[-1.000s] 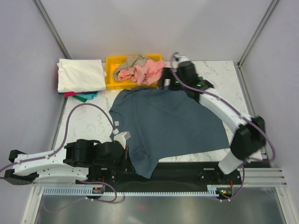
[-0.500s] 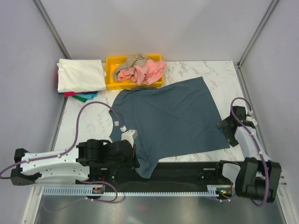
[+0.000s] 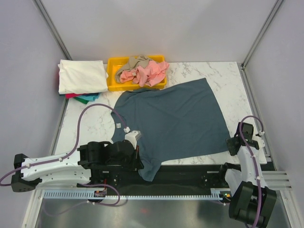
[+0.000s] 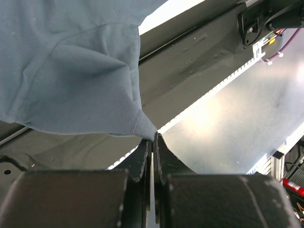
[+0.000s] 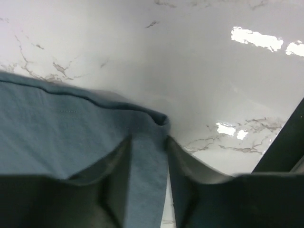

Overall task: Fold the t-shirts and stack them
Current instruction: Fold the tshirt

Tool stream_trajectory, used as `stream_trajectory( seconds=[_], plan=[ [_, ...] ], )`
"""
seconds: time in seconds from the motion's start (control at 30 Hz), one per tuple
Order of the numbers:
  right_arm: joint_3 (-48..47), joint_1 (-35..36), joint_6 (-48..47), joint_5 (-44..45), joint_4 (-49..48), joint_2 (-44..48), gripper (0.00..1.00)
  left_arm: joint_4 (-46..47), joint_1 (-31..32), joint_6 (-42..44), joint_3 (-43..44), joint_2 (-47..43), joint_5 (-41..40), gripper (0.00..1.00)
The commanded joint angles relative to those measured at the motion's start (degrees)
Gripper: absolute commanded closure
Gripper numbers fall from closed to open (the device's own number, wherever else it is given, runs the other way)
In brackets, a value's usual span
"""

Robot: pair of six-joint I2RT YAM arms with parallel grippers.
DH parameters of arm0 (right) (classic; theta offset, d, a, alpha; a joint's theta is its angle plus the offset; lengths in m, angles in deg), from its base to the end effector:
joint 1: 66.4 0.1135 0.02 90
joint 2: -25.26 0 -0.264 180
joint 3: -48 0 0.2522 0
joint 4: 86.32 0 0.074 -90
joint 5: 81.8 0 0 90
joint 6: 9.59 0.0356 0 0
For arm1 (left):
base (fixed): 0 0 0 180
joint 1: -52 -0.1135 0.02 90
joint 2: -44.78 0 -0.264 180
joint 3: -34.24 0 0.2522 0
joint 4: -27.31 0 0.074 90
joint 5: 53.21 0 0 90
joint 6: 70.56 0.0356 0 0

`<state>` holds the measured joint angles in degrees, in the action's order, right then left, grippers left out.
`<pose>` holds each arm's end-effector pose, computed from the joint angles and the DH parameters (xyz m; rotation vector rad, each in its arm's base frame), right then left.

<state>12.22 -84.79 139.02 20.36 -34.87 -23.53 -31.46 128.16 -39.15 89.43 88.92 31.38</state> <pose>0.1293 -0.0509 0.1572 1.7007 2.0352 -0.0586 0.0395 -0.1465 0.2647 0.3547 2.6102 -0.8922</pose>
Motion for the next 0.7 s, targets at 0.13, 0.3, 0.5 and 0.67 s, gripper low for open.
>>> stream_trajectory(
  seconds=[0.13,0.3,0.5,0.67],
  plan=[
    [1.11,-0.24,0.10,-1.53,-2.27,1.59,1.00,1.86,-1.72,4.00,-0.48,-1.25,1.72,0.98],
    [-2.75,-0.24,-2.27,-2.76,0.44,6.16,1.00,-0.33,-2.07,3.75,2.51,-2.12,1.54,0.98],
    [-10.84,-0.24,-5.96,-4.25,4.75,10.21,1.00,-5.69,-2.51,4.79,8.75,-1.87,-0.92,0.98],
    [-14.80,-0.24,-10.00,-7.94,1.43,7.50,1.00,-9.39,-9.07,10.84,13.67,3.75,-1.98,0.98]
  ],
)
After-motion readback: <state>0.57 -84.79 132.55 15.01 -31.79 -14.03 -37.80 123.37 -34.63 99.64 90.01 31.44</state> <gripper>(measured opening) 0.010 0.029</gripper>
